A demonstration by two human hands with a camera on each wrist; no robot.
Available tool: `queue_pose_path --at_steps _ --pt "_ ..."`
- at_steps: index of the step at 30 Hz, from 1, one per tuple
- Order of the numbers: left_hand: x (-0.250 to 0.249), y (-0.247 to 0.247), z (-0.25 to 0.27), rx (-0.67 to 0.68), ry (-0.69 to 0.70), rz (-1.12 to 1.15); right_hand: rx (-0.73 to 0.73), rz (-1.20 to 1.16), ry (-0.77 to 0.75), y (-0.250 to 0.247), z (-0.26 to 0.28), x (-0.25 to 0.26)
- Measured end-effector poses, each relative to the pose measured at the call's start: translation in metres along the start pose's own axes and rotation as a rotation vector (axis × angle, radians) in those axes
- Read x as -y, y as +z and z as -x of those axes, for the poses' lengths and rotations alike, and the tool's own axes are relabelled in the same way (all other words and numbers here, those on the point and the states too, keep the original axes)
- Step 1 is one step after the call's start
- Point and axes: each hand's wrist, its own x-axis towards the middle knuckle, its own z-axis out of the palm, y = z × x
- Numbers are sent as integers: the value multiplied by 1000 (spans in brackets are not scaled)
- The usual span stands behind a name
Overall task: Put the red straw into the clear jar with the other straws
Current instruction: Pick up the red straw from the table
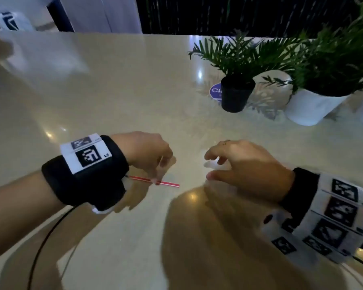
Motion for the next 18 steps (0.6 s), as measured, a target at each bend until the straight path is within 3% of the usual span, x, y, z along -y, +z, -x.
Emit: queue_pose_path --at_steps 9,18 --pt "-3 15 -7 -128 82 -106 -66 -65 -20 12 -2 -5" --pt "13 20 -22 108 75 217 -74 -77 -47 18 -1 -7"
